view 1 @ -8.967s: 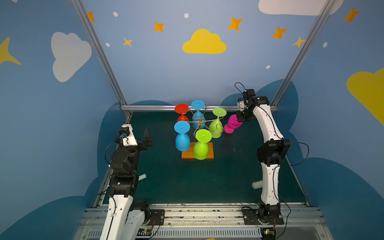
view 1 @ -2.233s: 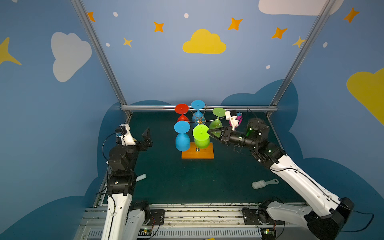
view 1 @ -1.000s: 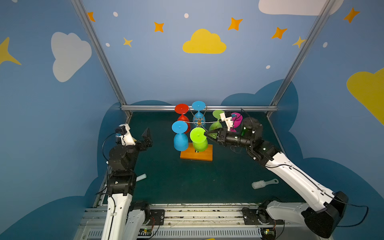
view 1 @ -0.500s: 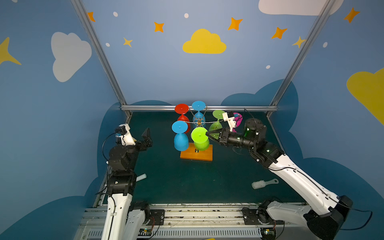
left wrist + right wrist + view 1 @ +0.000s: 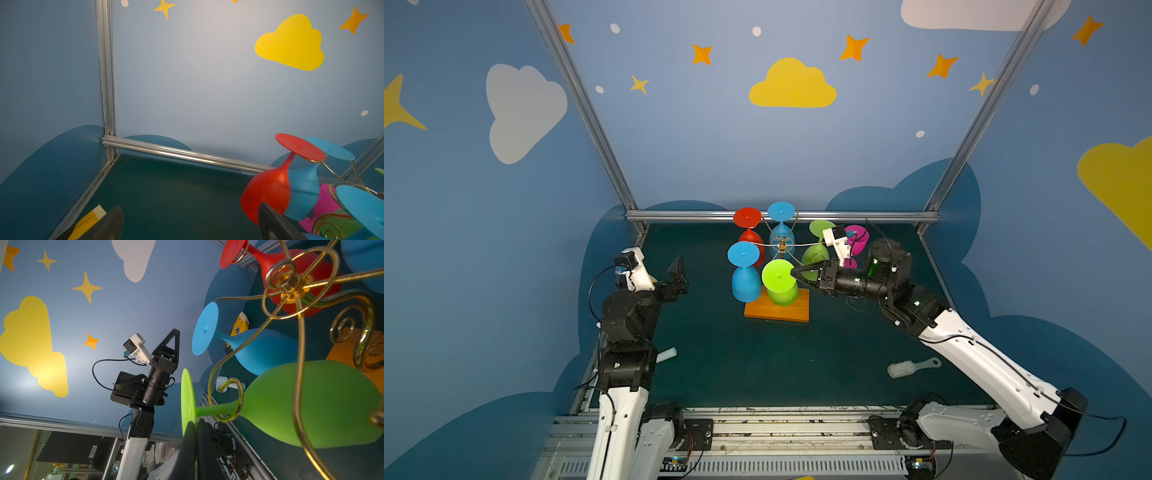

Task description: Take the wine glass off the wine glass rack

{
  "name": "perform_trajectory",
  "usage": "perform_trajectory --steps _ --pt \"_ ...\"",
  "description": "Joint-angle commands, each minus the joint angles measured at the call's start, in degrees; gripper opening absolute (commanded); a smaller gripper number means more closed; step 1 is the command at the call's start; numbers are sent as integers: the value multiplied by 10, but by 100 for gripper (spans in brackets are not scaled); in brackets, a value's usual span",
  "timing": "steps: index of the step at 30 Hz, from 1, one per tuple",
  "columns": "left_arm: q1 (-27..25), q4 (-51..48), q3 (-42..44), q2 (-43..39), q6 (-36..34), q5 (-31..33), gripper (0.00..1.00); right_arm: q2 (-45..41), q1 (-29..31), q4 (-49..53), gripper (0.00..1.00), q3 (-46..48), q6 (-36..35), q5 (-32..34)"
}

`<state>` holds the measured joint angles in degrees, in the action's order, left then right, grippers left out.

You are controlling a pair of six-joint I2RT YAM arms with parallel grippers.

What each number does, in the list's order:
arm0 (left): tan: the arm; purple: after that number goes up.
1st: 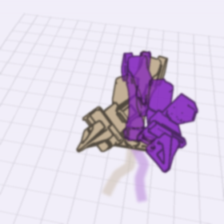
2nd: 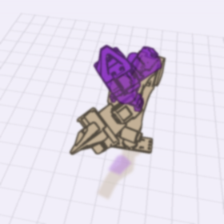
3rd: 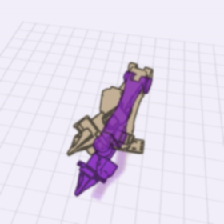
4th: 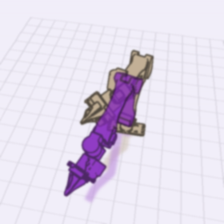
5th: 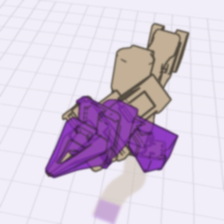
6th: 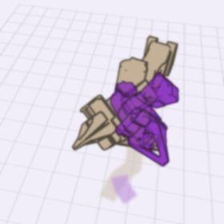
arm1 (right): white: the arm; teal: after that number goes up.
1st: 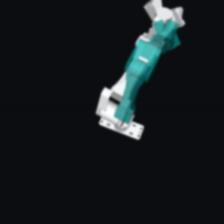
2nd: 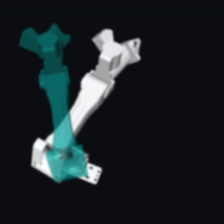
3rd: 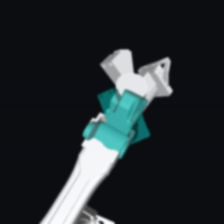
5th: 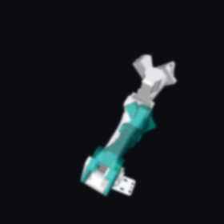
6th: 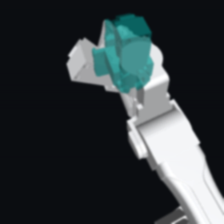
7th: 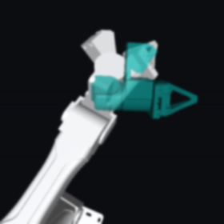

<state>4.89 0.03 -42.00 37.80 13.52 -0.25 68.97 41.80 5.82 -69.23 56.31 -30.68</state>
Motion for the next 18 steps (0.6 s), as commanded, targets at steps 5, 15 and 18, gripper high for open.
perform_trajectory --steps 5,15,18 --pt "2 8 -11 -5 3 -1 100 12 6 -21 0 -26 -6 -4" --pt "2 8 -9 -5 3 -1 100 28 8 -31 0 -40 -4 -7" --pt "2 8 -9 -5 3 -1 100 30 8 -31 0 -42 -7 -2"
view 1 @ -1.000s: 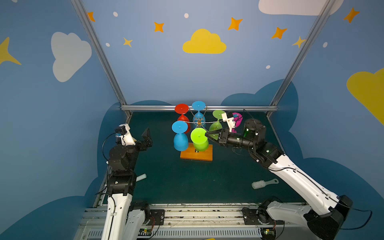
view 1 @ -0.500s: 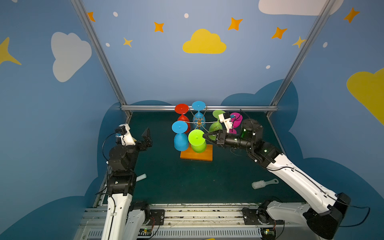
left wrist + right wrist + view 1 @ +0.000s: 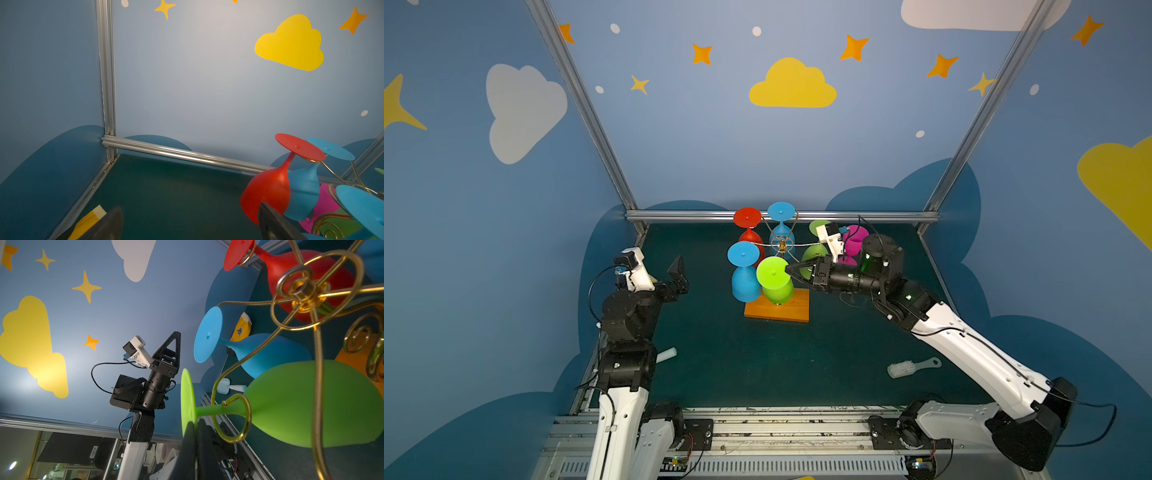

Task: Take the wine glass off the wine glass rack
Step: 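Pull the lime-green glass off the rack arm with the right gripper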

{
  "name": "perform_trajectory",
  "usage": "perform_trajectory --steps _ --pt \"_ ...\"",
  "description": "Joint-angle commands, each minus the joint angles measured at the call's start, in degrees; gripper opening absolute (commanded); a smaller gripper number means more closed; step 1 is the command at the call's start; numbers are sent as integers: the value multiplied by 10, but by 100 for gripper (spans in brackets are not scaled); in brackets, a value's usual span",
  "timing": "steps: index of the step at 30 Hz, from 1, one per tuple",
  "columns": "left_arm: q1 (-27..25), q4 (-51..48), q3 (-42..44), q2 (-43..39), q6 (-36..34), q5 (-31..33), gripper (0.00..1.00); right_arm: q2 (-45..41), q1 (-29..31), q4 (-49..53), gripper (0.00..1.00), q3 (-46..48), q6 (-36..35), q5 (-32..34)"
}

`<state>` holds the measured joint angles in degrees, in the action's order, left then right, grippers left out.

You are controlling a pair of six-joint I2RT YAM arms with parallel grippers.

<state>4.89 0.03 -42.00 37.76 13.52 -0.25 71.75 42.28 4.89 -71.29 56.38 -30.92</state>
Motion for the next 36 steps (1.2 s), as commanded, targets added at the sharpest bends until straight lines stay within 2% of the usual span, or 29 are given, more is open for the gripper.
perform_trajectory --steps 1,15,36 --pt "2 8 -9 -4 3 -1 100 4 2 -23 0 -22 -7 1" --pt "2 8 -10 -6 3 -1 100 29 1 -49 0 -30 3 17" --pt "3 9 -8 -6 3 -1 99 9 -22 -56 0 -5 7 69"
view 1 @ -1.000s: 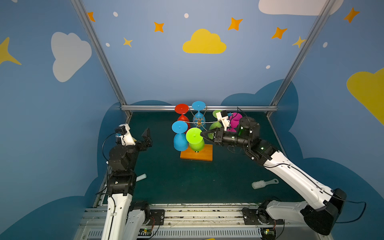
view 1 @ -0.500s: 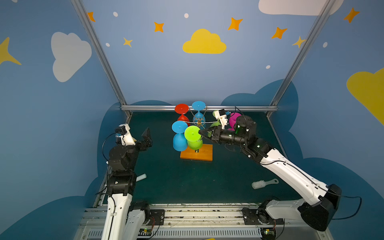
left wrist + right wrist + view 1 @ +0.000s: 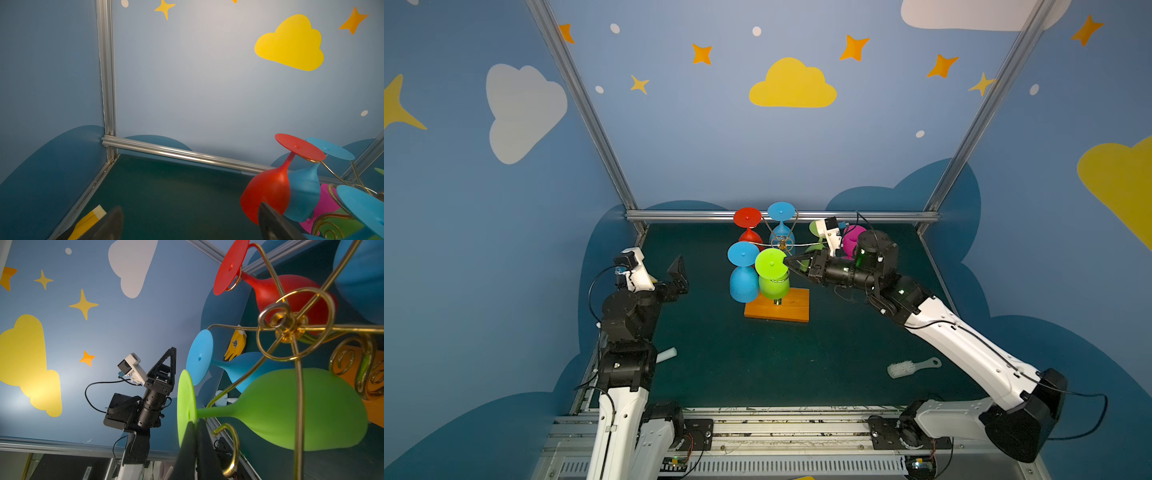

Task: Take the wine glass off the wine glass rack
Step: 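Pull the lime-green glass off the rack arm with the right gripper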

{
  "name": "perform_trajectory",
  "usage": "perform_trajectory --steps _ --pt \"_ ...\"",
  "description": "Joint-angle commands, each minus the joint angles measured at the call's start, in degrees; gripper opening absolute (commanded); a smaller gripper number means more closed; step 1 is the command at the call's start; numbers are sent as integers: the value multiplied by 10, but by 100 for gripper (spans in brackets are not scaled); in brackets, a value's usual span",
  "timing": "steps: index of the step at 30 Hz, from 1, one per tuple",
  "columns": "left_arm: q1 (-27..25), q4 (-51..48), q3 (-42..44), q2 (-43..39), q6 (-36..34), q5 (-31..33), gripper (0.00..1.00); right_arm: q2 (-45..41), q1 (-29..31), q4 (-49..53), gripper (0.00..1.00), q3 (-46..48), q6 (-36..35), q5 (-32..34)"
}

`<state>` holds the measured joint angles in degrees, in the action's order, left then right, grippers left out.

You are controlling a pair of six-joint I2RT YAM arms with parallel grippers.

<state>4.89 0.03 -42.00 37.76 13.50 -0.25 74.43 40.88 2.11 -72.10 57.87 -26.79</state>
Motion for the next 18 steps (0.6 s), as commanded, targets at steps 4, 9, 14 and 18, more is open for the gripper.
perform_trajectory --steps 4,9,14,18 --pt "2 9 -9 -7 3 0 100 -26 -13 -29 0 12 -6 39" --pt "2 9 -9 -7 2 0 100 -35 -20 -30 0 22 -1 48" --pt "2 8 -8 -8 2 1 100 -49 -30 -36 0 40 8 58" --pt "2 9 -9 -7 2 0 100 -63 -36 -33 0 48 9 63"
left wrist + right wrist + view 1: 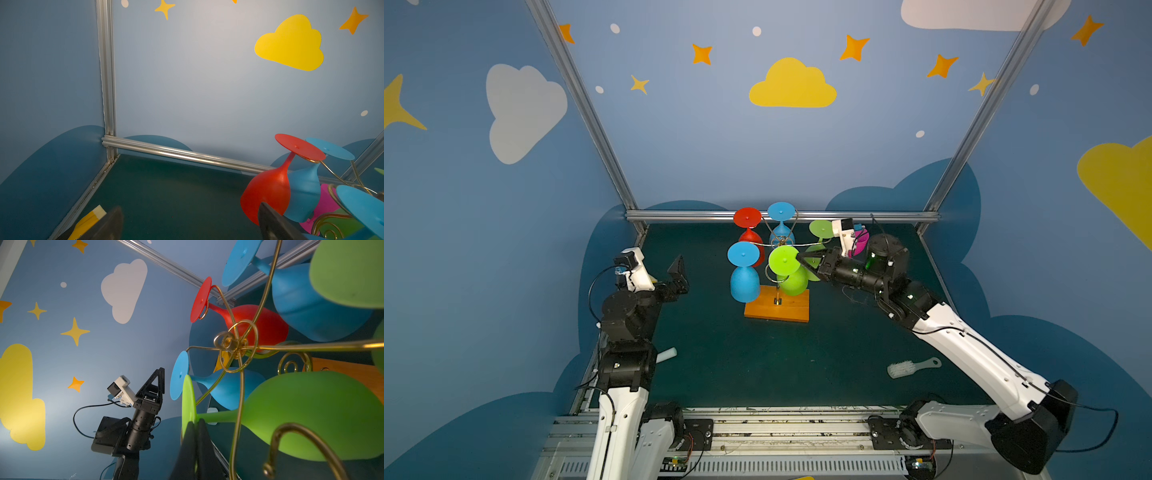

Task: Take the wine glass off the wine glass rack
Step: 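Pull the lime-green glass off the rack arm with the right gripper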

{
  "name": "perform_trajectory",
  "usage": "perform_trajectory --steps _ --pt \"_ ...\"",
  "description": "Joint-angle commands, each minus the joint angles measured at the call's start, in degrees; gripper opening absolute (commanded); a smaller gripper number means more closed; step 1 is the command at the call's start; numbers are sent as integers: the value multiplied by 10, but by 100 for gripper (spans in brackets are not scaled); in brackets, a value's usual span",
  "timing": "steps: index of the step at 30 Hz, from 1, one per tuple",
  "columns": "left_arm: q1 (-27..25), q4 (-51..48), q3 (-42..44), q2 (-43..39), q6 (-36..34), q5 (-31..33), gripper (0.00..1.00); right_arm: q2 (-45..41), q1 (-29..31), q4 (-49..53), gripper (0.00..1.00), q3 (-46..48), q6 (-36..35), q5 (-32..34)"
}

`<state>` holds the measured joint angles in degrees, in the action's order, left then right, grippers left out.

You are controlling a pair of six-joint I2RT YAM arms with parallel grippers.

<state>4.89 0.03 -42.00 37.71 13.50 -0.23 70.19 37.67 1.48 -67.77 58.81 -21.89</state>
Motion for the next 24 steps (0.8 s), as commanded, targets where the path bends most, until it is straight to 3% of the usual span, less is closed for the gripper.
perform_trajectory --steps 1,24 --pt "2 9 -8 -7 2 0 100 -24 -5 -24 0 6 -1 14" --pt "2 8 -10 -7 1 4 100 -108 -4 25 0 62 -5 -23"
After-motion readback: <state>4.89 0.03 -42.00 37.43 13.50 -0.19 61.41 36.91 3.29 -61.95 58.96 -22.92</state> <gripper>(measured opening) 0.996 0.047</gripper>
